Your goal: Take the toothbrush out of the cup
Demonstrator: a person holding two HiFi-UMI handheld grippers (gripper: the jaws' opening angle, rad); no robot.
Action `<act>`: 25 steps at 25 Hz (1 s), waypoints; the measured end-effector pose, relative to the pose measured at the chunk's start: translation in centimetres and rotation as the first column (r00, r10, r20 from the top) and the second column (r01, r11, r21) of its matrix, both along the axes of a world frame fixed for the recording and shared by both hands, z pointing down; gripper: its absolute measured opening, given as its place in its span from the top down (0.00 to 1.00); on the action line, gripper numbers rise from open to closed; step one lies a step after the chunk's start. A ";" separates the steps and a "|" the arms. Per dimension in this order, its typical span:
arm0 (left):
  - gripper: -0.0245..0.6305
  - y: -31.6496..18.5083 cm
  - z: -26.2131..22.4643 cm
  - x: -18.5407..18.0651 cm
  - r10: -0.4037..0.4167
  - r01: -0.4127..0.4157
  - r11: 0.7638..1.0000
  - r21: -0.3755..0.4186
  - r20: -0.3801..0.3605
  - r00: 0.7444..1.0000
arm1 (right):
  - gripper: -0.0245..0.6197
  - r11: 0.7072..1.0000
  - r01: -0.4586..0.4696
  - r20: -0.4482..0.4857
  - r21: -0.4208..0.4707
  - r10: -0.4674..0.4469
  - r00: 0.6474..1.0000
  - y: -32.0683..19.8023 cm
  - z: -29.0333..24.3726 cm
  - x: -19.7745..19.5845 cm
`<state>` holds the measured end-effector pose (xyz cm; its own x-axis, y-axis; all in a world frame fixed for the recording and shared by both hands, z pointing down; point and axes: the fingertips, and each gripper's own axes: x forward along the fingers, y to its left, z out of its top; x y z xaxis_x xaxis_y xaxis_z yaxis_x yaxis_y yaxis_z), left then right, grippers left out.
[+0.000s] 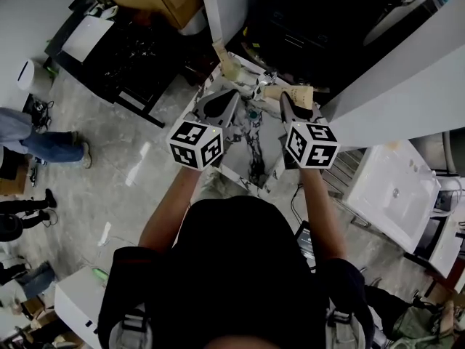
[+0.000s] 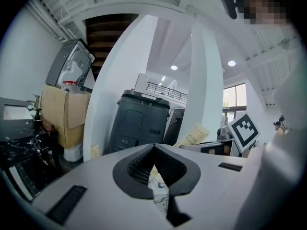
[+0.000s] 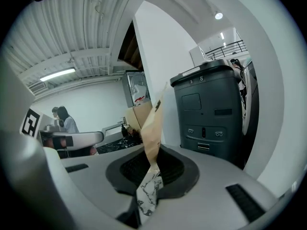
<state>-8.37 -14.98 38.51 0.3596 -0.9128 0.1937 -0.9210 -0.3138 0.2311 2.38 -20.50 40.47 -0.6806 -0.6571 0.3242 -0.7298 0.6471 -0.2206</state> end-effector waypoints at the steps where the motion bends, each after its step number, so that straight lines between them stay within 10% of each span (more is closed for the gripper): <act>1: 0.95 -0.2 0.1 -0.4 0.006 -0.006 1.000 -0.002 -0.001 1.000 | 0.87 1.000 -0.006 -0.002 -0.003 0.006 1.000 -0.1 0.1 -0.4; 25: 0.95 -7.1 3.1 -8.3 0.125 -0.129 0.990 -0.057 -0.079 0.989 | 0.87 0.991 -0.115 -0.054 -0.067 0.112 0.992 -4.6 2.7 -7.6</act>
<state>-16.63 -22.08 41.64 0.4876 -0.8459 0.2162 -0.8537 -0.4100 0.3210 -5.24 -25.14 43.16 -0.5850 -0.7036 0.4035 -0.8087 0.5439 -0.2240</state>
